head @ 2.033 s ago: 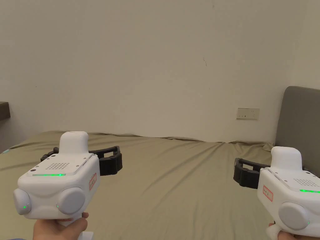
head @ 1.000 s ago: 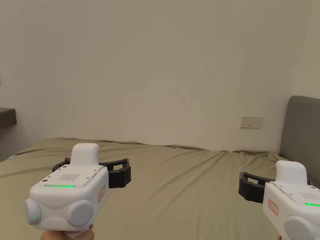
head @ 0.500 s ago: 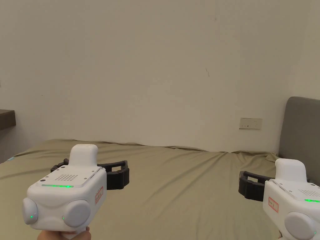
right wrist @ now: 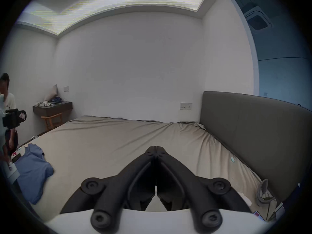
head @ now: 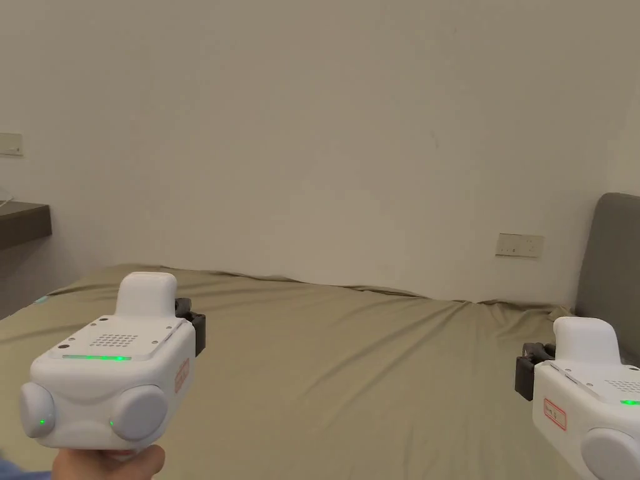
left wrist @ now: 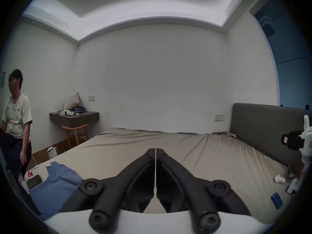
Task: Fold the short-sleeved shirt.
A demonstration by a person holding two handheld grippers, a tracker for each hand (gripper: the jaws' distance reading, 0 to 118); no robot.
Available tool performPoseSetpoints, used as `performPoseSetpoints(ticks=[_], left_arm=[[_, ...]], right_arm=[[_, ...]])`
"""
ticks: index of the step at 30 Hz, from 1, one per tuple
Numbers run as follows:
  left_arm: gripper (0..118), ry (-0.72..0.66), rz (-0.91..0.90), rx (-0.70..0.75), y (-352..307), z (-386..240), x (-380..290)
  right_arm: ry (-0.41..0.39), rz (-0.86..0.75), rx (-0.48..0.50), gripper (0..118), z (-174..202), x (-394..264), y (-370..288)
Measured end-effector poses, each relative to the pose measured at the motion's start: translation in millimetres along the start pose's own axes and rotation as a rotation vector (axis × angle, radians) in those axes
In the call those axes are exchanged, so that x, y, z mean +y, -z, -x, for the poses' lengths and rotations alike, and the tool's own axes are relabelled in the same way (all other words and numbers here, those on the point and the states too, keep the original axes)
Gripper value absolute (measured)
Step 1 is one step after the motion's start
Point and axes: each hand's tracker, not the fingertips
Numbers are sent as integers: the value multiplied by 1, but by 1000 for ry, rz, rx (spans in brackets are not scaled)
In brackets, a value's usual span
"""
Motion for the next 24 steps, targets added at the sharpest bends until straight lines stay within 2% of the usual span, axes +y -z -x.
performPoseSetpoints(ticks=[3, 7, 12, 15, 18, 22, 23, 24], left_arm=[[0, 20, 11, 78, -19, 37, 0], [0, 34, 18, 197, -61, 92, -1], [0, 32, 70, 370, -122, 167, -10], [0, -9, 119, 462, -146, 207, -18], [0, -70, 180, 479, -154, 240, -24], [3, -71, 322, 364, -123, 269, -26], [18, -83, 368, 317, -106, 277, -27], [68, -117, 407, 274, -89, 286, -29]], right_arm=[[-1, -23, 94, 2, 33, 6, 0], [-26, -53, 242, 2, 97, 13, 4], [-40, -49, 495, 2, 200, 14, 11], [-67, -52, 625, 2, 247, 9, 11], [-143, -34, 702, 2, 285, 4, 15], [-133, -4, 748, 2, 303, -1, 25], [-133, -1, 751, 2, 303, -3, 28], [-135, 3, 752, 2, 303, -6, 32]])
